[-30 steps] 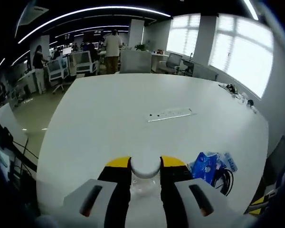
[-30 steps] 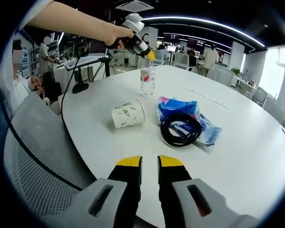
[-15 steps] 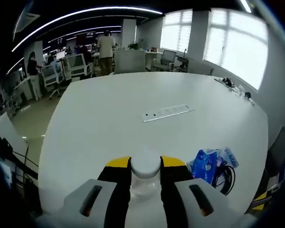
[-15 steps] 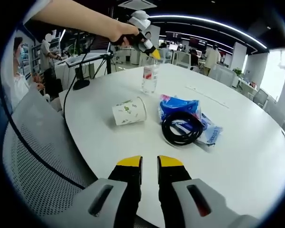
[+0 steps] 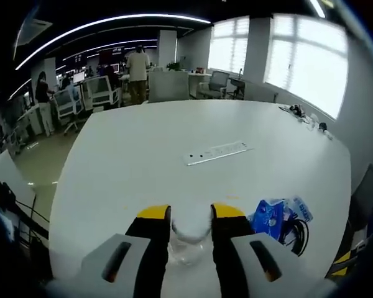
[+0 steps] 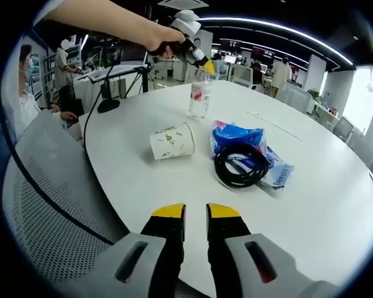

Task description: Arrange the tabletop items into an orderly group along one side of the table until the central work area is clear of visible clutter.

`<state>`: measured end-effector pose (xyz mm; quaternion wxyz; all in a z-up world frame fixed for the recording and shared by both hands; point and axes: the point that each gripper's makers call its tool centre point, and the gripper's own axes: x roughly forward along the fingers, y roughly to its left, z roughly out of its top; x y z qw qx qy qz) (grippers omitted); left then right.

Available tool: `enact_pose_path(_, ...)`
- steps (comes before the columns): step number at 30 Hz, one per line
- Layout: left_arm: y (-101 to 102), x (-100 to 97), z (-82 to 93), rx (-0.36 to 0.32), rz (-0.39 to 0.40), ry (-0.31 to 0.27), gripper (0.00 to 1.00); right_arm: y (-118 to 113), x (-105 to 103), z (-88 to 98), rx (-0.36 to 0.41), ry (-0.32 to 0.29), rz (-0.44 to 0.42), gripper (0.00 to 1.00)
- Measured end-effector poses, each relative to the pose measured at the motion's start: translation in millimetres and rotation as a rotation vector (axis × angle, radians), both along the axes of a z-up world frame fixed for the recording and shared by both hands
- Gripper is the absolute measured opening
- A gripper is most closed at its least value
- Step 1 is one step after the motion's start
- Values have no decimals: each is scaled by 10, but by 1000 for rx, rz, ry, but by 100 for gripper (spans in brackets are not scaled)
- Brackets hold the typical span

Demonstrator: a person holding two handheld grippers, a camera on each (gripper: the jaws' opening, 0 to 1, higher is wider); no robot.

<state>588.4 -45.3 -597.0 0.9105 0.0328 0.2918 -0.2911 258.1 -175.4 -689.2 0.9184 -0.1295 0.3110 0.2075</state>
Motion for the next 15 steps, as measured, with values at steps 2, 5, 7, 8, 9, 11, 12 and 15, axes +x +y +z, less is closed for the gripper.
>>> enact_pose_path(2, 1, 17, 58, -16, 11, -31, 44, -2, 3, 0, -1, 0, 0, 11)
enact_pose_path(5, 27, -35, 147, -26, 23, -83, 58, -2, 2, 0, -1, 0, 1, 11)
enact_pose_path(7, 48, -57, 177, -45, 22, -107, 65, -4, 4, 2, -3, -2, 1, 11)
enact_pose_path(8, 56, -67, 179, -50, 19, -111, 70, -4, 3, 3, -3, -2, 1, 11)
enact_pose_path(9, 69, -75, 177, -53, 19, -114, 73, -2, 4, 6, -1, -3, 1, 11)
enact_pose_path(11, 101, -93, 176, -54, 16, -125, 78, 1, 1, 6, -2, -5, 4, 11)
enact_pose_path(12, 113, -103, 178, -53, 15, -130, 80, 5, -1, 7, -3, -5, 6, 11)
enact_pose_path(15, 153, -142, 178, -63, 14, -142, 85, 17, -9, 1, -5, -3, 13, 11)
